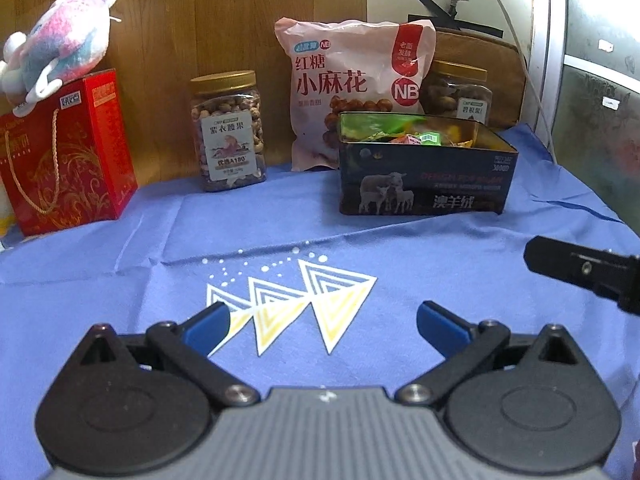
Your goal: Organize snacks
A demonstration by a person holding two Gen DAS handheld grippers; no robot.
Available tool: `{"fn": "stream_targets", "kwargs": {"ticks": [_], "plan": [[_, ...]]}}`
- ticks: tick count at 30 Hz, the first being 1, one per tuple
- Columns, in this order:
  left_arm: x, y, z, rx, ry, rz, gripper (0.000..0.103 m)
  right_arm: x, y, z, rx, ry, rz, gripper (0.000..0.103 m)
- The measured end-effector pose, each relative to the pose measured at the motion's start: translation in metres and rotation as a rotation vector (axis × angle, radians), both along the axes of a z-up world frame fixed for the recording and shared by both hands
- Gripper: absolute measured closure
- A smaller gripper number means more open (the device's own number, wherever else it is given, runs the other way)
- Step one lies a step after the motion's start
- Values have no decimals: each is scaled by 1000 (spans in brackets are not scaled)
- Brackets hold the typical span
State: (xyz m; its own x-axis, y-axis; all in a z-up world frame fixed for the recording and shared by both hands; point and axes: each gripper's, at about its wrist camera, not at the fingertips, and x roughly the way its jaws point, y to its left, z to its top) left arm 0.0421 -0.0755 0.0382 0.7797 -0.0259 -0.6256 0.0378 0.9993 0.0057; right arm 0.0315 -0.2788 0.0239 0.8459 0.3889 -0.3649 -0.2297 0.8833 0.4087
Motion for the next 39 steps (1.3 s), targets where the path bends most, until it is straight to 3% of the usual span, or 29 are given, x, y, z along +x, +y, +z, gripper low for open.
{"fn": "stream_targets", "kwargs": {"ticks": [20,25,39], "plan": [[-8,-16,8,106,-53,-24,0,-9,-12,2,40,-22,-70,23],[-15,-23,14,183,-101,7,0,-13,-13,6,41,-46,-84,23],[-20,-9,23,122,-116,49,0,-16,-12,7,44,-58,-84,22]]}}
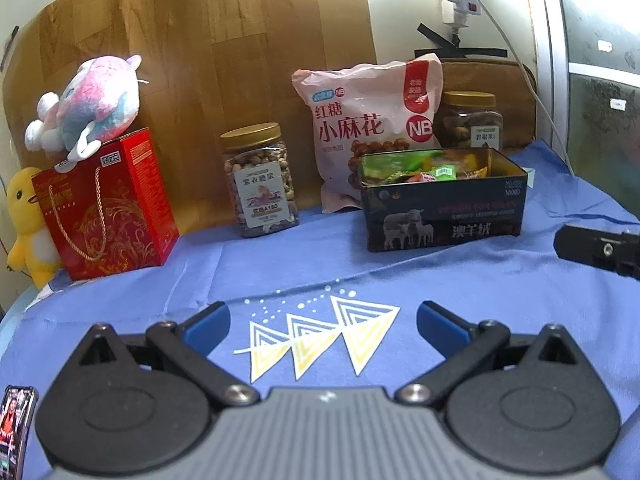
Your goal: Organize snacks
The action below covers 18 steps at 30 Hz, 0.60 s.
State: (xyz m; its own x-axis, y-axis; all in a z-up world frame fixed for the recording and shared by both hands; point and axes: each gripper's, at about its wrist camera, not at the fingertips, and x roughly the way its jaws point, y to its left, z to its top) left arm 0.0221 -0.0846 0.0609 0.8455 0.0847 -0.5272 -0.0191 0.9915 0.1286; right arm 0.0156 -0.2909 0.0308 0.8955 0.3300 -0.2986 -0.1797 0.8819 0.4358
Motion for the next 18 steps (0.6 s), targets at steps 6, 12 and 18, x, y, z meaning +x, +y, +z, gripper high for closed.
{"fn": "stream_targets", "kwargs": {"ticks": [6,12,18], "plan": [[3,-2,-8,36,44,20,0,-1,1,0,1,-3,-4,21],[5,-4,-18,36,108,1,0,-2,0,-1,8,7,-13,19],[7,-4,-25,54,142,3,0,-1,0,-5,9,18,-13,19]]}}
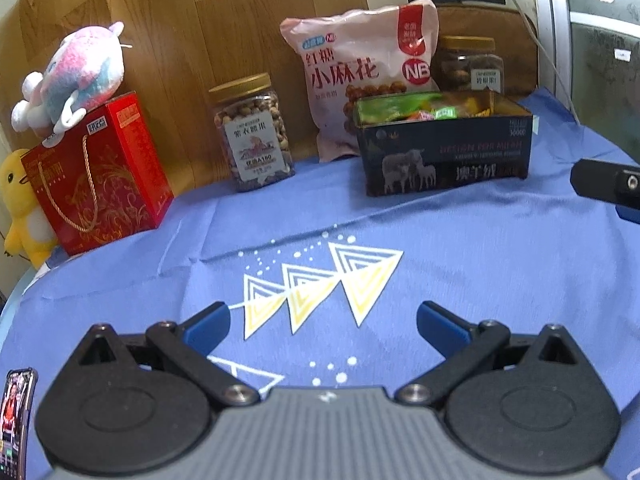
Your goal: Organize snacks
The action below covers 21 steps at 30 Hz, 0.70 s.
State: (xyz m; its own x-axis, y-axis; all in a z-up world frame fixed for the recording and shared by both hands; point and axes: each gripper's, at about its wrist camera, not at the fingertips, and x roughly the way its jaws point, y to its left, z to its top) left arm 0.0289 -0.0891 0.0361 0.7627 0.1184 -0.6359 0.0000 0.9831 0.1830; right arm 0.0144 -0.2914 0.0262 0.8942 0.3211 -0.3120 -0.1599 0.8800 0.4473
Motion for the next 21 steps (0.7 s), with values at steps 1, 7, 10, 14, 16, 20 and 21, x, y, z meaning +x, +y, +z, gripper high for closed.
{"fn": "stream_targets", "kwargs": {"ticks": [1,7,10,14,16,20,21], "plan": [[0,0,-1,5,6,1,0,0,0,-1,0,3,-1,19],[3,-1,-8,14,47,-1,0,0,0,-3,3,13,-1,18],[4,-2,-12,24,66,2,0,1,-1,-4,7,18,-3,18],[5,-3,-15,35,83,3,0,1,-3,-6,15,25,-6,18],[5,-3,-16,36,89,5,0,1,-4,-7,18,27,-8,18],[6,-3,-18,41,96,4,0,1,-5,-7,20,27,-8,18],[6,-3,-18,43,97,3,0,1,-4,-7,19,27,-8,18]]}}
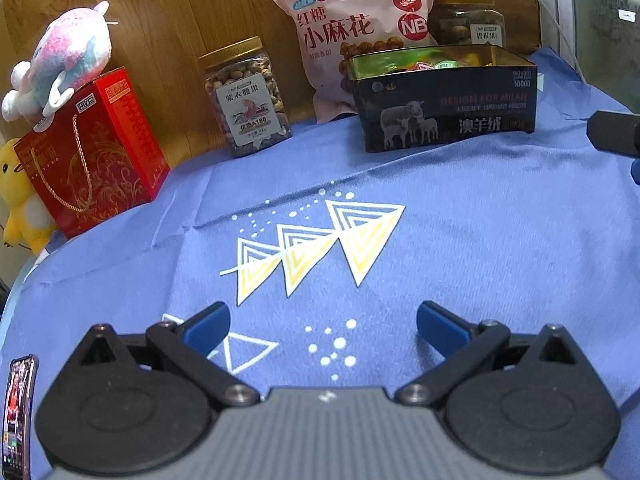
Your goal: Organize snacks
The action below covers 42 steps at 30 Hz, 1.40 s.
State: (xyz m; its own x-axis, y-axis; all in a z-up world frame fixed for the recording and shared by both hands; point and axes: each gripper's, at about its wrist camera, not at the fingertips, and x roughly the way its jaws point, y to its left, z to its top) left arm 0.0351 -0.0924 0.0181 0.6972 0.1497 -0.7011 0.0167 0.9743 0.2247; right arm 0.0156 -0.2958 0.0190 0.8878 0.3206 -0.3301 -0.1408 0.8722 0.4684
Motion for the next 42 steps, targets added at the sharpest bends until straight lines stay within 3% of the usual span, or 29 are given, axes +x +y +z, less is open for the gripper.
{"fn": "stream_targets", "kwargs": {"ticks": [42], "plan": [[0,7,-3,63,0,31,0,-1,0,-4,6,19,6,18]]}}
